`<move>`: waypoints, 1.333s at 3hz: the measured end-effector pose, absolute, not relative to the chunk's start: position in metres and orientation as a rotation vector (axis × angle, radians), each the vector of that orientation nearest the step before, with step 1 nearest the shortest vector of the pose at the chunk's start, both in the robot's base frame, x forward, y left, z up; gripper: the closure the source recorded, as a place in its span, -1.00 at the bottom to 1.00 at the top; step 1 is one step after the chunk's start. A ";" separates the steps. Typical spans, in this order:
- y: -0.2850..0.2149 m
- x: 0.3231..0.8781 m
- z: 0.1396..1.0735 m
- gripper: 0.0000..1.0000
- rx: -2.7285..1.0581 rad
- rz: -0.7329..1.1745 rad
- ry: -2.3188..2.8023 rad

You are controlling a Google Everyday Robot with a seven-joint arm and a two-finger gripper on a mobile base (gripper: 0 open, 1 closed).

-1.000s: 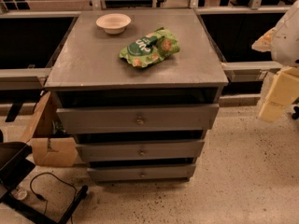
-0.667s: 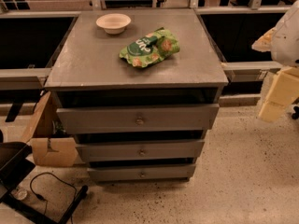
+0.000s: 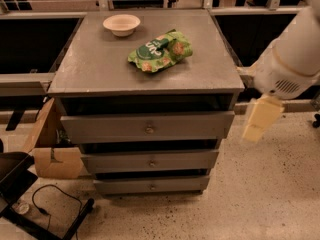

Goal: Open top drawer

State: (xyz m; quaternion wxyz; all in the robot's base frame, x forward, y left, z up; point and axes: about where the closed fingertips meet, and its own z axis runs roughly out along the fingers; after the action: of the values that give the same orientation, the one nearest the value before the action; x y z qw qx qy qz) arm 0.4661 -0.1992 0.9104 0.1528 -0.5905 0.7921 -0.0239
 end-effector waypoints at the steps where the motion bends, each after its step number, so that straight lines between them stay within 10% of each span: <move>1: -0.184 0.494 0.836 -1.00 -1.679 -0.040 2.279; 4: -0.139 0.575 0.713 -1.00 -1.858 -0.107 2.175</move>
Offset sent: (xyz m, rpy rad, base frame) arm 0.1012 0.0466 -0.1791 -0.0117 -0.0463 0.0618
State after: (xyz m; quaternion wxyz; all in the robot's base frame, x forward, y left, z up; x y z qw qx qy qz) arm 0.5749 -0.1391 0.7126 0.1389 -0.6428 0.7524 -0.0371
